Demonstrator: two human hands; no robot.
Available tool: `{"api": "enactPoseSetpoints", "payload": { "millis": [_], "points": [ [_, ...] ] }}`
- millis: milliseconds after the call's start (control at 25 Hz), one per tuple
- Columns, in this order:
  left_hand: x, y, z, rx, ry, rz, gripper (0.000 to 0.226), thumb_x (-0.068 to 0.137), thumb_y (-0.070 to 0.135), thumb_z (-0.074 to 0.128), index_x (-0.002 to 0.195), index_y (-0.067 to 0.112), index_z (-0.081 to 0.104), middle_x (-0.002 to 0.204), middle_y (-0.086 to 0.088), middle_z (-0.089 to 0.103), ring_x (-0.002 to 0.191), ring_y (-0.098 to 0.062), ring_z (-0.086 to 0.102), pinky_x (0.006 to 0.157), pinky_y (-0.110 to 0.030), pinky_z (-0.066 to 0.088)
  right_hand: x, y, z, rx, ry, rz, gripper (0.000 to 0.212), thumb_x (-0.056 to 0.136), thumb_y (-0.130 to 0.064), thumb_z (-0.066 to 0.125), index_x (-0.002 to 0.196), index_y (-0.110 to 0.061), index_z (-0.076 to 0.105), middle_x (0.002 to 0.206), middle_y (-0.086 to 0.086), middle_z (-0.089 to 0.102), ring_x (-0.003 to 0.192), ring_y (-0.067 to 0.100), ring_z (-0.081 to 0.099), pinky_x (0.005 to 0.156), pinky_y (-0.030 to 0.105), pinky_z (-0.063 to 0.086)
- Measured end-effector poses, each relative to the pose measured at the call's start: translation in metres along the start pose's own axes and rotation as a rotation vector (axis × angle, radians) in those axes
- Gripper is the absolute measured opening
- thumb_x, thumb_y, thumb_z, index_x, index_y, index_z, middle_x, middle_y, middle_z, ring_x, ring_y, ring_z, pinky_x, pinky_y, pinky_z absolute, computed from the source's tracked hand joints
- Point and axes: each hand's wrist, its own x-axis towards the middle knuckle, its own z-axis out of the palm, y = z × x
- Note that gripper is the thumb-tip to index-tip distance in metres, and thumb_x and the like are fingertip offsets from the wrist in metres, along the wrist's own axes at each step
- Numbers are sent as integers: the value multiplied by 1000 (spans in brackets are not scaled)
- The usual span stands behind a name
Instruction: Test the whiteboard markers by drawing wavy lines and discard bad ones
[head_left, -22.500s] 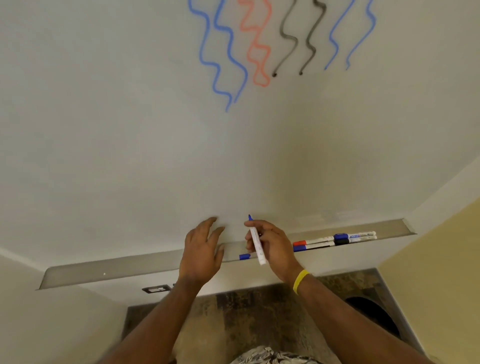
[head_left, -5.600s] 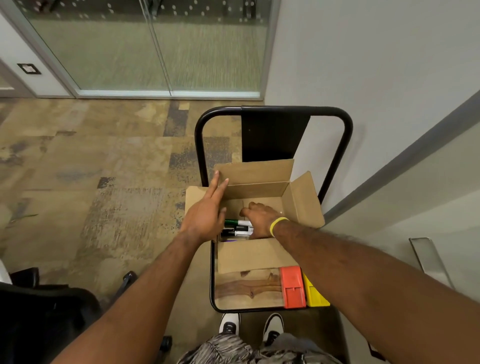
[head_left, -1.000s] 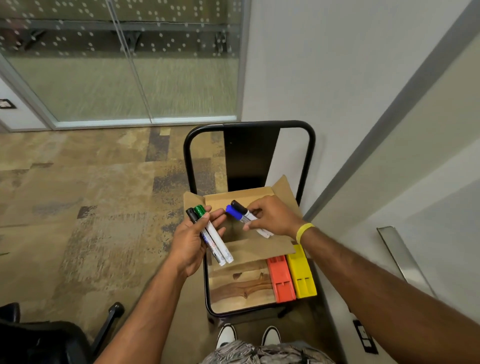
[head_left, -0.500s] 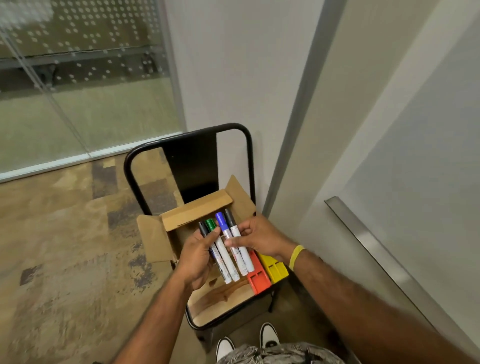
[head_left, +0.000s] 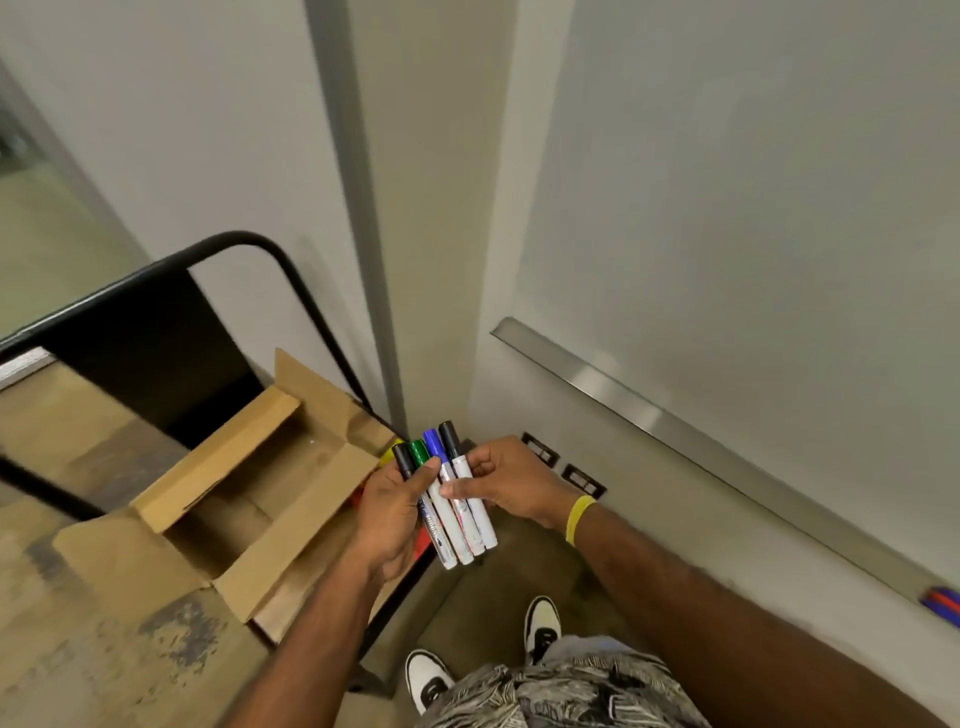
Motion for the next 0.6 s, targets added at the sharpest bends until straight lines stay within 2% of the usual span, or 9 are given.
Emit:
{"api": "enactPoseSetpoints", "payload": {
  "millis": [80, 160, 280, 440, 600],
  "points": [
    [7, -8, 21, 16, -46, -27, 20, 95, 9, 56, 108, -1, 66, 102, -23, 71, 91, -34, 69, 84, -46, 56, -13, 12, -17, 15, 62, 15, 25, 82, -18, 78, 103, -6, 74, 99, 12, 76, 82, 14, 74, 72, 19, 57],
    [12, -17, 46, 54, -92, -49, 21, 95, 10, 56, 110, -1, 65, 105, -24, 71, 93, -35, 68, 88, -48, 54, -28, 24, -36, 39, 126, 31, 26, 82, -18, 79, 103, -4, 74, 99, 12, 76, 84, 17, 74, 73, 19, 58],
    [17, -34, 84, 140, -143, -68, 21, 96, 12, 56, 110, 1, 66, 102, -22, 72, 88, -33, 70, 83, -46, 55, -51, 47, -66, 69, 202, 50, 26, 81, -18, 79, 103, -5, 74, 98, 11, 76, 86, 19, 74, 75, 22, 58],
    [21, -68, 145, 234, -228, -114, 23, 95, 16, 58, 112, 3, 66, 104, -22, 72, 95, -36, 69, 86, -47, 55, -90, 84, -115, 120, 308, 103, 24, 80, -21, 80, 100, -9, 75, 97, 9, 77, 87, 22, 74, 83, 32, 60],
    [14, -105, 217, 257, -295, -168, 22, 95, 13, 57, 111, 1, 66, 103, -22, 72, 92, -32, 69, 80, -42, 56, -134, 127, -166, 153, 386, 144, 25, 80, -22, 80, 101, -8, 76, 97, 8, 77, 88, 24, 73, 86, 37, 59]
  ]
}}
